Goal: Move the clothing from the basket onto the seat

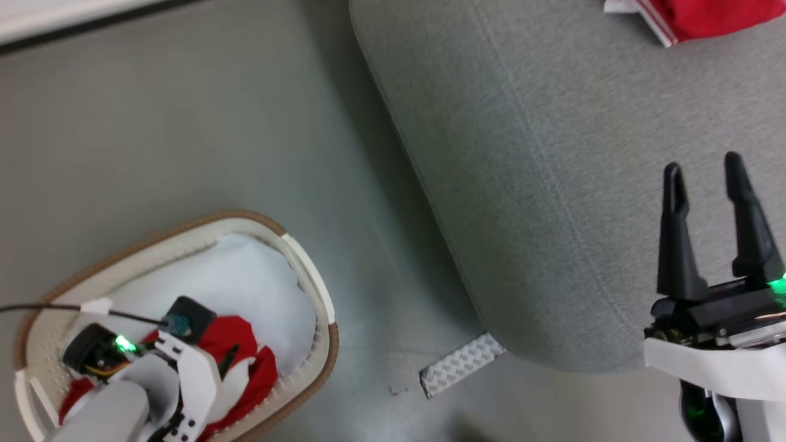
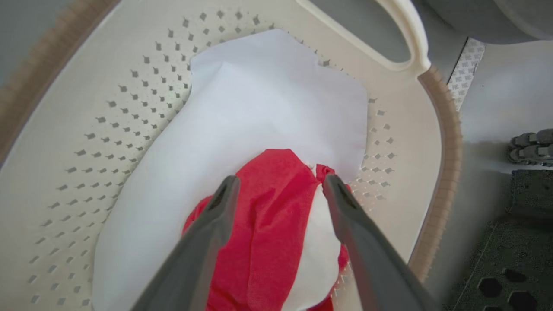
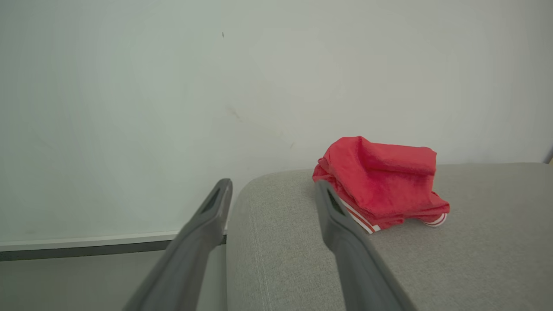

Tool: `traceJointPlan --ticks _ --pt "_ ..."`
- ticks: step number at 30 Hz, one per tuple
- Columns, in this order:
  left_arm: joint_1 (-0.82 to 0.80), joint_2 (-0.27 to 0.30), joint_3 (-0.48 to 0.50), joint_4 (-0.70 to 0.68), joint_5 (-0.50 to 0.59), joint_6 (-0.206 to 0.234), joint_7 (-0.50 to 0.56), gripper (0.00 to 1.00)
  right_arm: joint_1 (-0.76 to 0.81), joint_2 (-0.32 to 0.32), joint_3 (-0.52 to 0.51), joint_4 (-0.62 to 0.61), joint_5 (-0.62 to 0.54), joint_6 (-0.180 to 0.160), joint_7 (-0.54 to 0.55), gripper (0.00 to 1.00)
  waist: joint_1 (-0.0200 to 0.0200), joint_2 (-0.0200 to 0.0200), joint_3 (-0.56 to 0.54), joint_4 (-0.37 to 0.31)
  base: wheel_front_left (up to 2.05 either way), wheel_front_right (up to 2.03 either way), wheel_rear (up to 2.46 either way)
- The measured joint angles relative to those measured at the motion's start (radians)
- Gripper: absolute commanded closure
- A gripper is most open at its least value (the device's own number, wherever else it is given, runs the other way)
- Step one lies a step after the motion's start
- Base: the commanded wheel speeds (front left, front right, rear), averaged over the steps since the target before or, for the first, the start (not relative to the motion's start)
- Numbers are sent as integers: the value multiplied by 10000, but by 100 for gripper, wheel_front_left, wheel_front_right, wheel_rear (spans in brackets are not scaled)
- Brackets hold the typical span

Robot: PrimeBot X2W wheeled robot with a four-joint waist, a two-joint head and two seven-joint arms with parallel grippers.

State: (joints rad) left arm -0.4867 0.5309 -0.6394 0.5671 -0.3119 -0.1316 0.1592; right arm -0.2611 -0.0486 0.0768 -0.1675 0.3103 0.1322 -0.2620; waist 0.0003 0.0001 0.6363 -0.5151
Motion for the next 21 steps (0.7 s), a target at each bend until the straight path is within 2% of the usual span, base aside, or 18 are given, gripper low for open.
traceJointPlan --ticks 9,21 --pt "-1207 368 -901 403 -431 0 79 0 -386 2 -328 -550 69 0 0 0 -1 0 1585 265 0 0 0" --pt "-2240 422 -2061 938 -1074 0 -380 0 -376 0 -740 -1108 -176 0 0 0 -1 0 2409 817 7 7 7"
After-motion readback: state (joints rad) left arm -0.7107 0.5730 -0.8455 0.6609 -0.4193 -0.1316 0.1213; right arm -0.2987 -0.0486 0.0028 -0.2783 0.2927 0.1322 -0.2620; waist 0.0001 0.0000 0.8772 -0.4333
